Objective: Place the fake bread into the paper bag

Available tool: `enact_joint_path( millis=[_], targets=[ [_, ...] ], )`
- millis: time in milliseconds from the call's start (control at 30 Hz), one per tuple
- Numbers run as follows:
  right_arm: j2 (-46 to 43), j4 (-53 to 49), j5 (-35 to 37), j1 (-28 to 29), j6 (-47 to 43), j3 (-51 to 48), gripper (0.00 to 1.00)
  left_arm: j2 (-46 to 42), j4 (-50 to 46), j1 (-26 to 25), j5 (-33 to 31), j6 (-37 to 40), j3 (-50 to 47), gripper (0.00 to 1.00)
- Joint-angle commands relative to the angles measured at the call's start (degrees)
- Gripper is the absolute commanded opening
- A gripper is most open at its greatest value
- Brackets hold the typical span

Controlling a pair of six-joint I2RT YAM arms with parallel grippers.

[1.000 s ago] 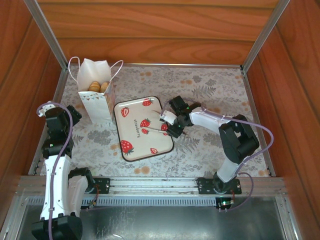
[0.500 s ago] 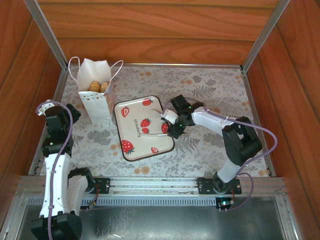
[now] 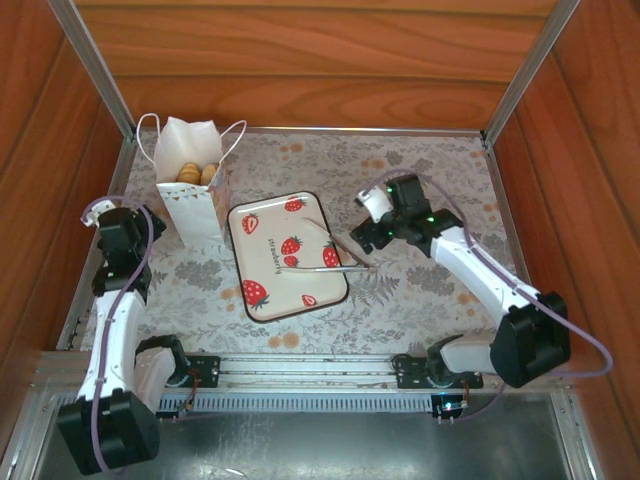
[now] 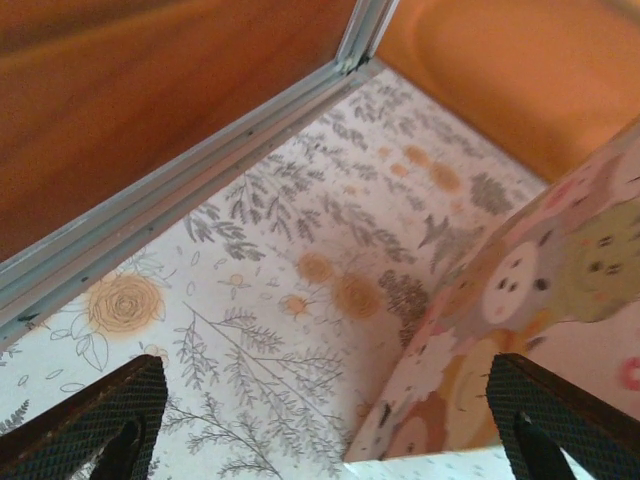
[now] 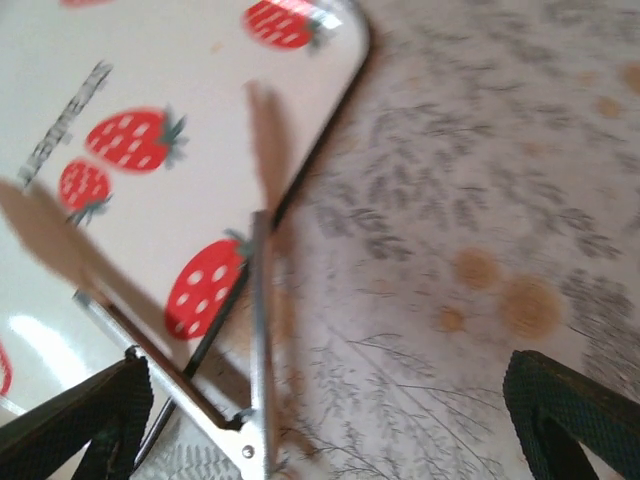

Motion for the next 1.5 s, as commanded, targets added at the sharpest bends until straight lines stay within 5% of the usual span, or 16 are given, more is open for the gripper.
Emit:
enact_joint_path(
  millis=[0, 300, 467, 867, 1267, 1467],
  targets=[
    [-2.76, 3.53, 2.69, -4.6, 8.42, -2.53, 0.99, 1.85, 6.61, 0.52, -3.29, 2.89, -1.42, 0.92],
    [-8.27, 14.73, 13.32, -19.42, 20.51, -14.47, 1.0, 9.47, 12.77, 0.55, -5.64, 8.39, -3.94, 0.95],
    [-7.59, 23.11, 12.7, -24.99, 25.05, -20.1, 1.0, 15.11, 17.98, 0.47, -4.2, 6.63, -5.08, 0.95],
    [2.92, 49.17, 13.92, -26.18, 22.1, -27.66, 1.0, 26.16, 26.97, -0.07, 1.22, 11.49, -4.71, 0.96],
    [13.93, 73.15, 4.19, -26.02, 18.58, -31.75, 1.0, 31.83, 42.31, -1.81, 8.15, 16.18, -7.43, 0.95],
    [13.13, 69.09, 3.2, -26.02, 18.09, -30.54, 1.0, 34.32, 50.34, -3.1, 9.46, 18.71, -9.55, 0.95]
  ],
)
